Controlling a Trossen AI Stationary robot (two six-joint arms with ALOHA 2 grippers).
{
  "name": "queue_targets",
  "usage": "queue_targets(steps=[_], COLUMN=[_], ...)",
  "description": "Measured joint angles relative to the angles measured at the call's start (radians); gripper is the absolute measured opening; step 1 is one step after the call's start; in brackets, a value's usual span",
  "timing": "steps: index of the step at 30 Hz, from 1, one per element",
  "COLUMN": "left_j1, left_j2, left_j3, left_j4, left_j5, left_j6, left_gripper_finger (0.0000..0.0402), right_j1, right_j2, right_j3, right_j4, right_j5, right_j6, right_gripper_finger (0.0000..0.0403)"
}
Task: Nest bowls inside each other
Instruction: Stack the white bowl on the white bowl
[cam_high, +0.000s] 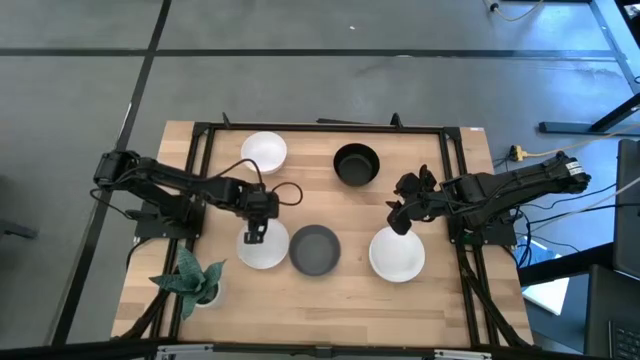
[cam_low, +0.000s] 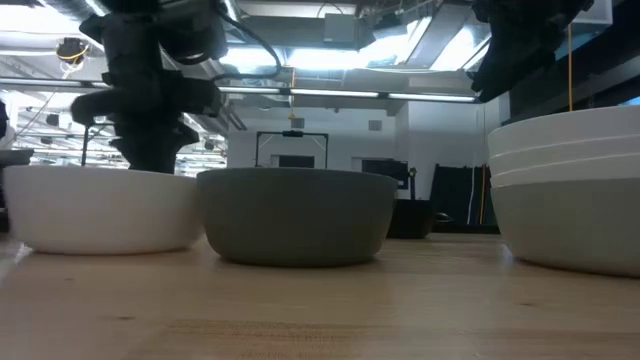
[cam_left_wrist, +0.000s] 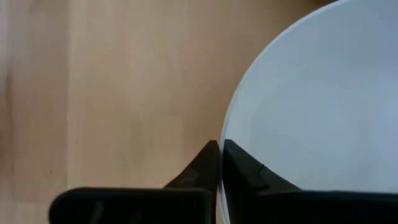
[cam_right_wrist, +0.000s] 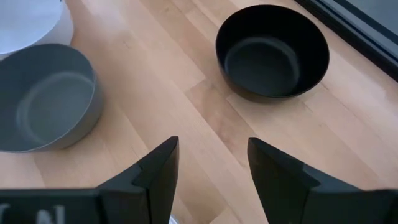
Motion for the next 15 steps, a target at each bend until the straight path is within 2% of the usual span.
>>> queue_targets(steps=[7,15], left_j1=[0.076,0.163], left_j2=[-0.002,-0.002], left_j3=[0.053,0.297], left_j4=[-0.015,-0.096], left_j5=[0.007,0.022], left_j6=[0.019,0.14], left_gripper_finger=[0.0002,0.0001], right_j1=[0.0,0.0], right_j2=[0.0,0.0], right_j3=[0.0,0.0], right_j4=[-0.019,-0.105], right_j5=[-0.004,-0.007], right_j6=[-0.003,0.0], right_gripper_finger=[0.0193,0.0193])
